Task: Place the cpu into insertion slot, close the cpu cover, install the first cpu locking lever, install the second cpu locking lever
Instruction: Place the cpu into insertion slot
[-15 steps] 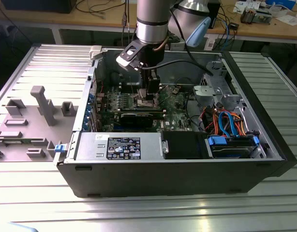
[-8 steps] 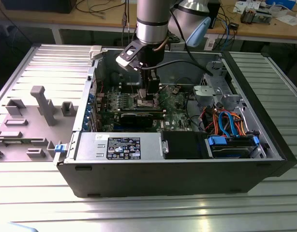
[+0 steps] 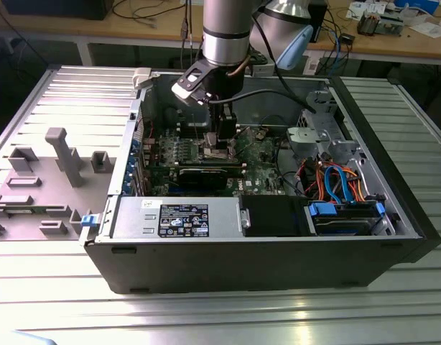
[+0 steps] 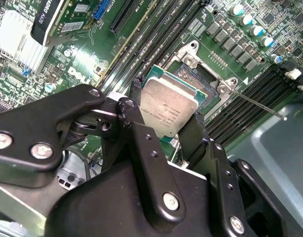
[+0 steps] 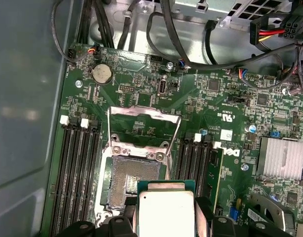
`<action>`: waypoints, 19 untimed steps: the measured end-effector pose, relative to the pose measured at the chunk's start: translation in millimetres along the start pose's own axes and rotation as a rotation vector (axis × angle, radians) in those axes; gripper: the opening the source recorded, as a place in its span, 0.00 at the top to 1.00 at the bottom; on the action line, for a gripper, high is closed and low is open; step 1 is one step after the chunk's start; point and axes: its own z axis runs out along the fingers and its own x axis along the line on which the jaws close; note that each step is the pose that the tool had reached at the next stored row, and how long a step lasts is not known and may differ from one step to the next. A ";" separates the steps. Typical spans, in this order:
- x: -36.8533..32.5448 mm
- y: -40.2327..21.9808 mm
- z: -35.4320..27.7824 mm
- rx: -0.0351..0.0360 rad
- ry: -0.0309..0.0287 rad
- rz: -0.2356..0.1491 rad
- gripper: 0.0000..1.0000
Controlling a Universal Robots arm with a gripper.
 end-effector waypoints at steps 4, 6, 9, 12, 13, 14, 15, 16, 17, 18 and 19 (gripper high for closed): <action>0.1 0.0 1.0 0.0021 0.0002 0.026 0.45; 0.2 0.0 1.8 0.0035 0.0004 0.044 0.45; 0.3 0.1 3.3 0.0047 0.0005 0.058 0.45; 0.8 0.4 5.5 0.0051 0.0005 0.063 0.45; 1.1 0.5 6.1 0.0053 0.0004 0.064 0.45; 1.8 0.6 7.2 0.0054 0.0005 0.066 0.45; 2.2 0.8 7.8 0.0055 0.0005 0.067 0.45; 2.7 1.0 8.4 0.0057 0.0005 0.067 0.45; 3.9 1.7 9.6 0.0059 0.0006 0.069 0.45; 4.8 2.4 10.6 0.0060 0.0007 0.071 0.45; 5.7 3.2 11.6 0.0063 0.0007 0.073 0.45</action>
